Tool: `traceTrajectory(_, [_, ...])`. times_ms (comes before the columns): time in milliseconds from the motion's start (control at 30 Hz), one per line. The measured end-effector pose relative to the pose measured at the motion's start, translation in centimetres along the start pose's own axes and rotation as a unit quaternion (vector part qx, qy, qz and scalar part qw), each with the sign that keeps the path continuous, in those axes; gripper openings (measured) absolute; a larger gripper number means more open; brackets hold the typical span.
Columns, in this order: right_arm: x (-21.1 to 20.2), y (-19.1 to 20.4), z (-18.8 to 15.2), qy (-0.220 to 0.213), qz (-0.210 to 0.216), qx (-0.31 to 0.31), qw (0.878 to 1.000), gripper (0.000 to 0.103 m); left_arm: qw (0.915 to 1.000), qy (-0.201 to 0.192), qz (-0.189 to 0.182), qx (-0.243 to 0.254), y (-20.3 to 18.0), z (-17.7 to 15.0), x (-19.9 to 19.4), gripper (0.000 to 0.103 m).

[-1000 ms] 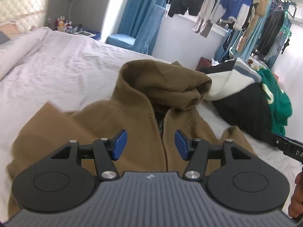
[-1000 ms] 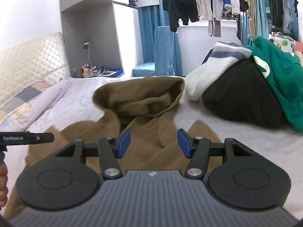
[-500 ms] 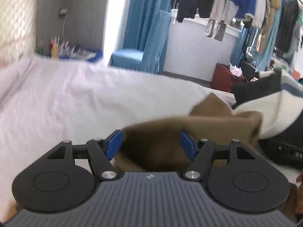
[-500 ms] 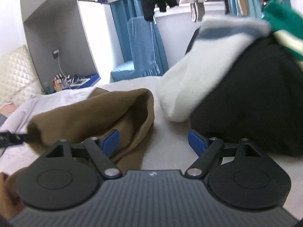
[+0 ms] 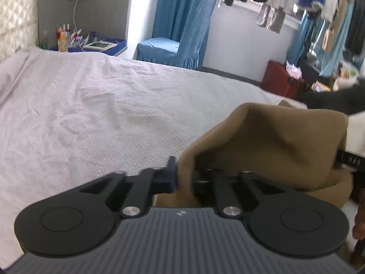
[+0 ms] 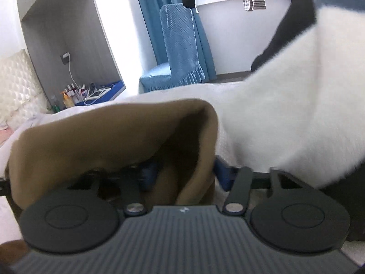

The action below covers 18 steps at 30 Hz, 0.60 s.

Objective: Fold large clothes
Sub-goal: 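Grasp the hood edge with the right gripper while the left gripper grasps beside it, then lift the hood with both grippers and fold it over toward the hem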

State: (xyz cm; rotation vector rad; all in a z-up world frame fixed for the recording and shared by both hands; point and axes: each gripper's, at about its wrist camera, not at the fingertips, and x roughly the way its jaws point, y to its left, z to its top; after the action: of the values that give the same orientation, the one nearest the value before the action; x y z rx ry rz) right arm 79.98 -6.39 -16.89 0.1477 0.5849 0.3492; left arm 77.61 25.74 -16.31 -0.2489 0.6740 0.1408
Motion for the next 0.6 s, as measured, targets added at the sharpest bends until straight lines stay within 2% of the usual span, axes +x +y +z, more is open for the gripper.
traceTrajectory(33, [-0.3,0.2,0.2,0.0,-0.005,-0.01,1.0,0.02,1.0,-0.004,0.001,-0.003,0.2,-0.3,-0.7,0.008])
traceTrajectory(167, [-3.1,0.7,1.4,-0.02,-0.008,-0.027,0.999,0.008,0.9996,-0.024,-0.013,-0.01,0.3,0.5,-4.4,0.007])
traceTrajectory(400, [-13.1,1.9,4.6,-0.096,0.017,-0.038,0.994,0.008,0.9964,-0.059,-0.042,-0.044,0.7,2.1,-15.9,0.007])
traceTrajectory(500, [-18.6,3.4,5.5,-0.131,0.039,-0.039,0.99,0.008,0.993,-0.085,-0.058,-0.058,0.7,1.3,-21.8,0.007])
traceTrajectory(600, [-24.8,5.1,4.8,-0.161,0.058,-0.047,0.984,0.008,0.9891,-0.104,-0.072,-0.076,0.8,-0.5,-27.3,0.006])
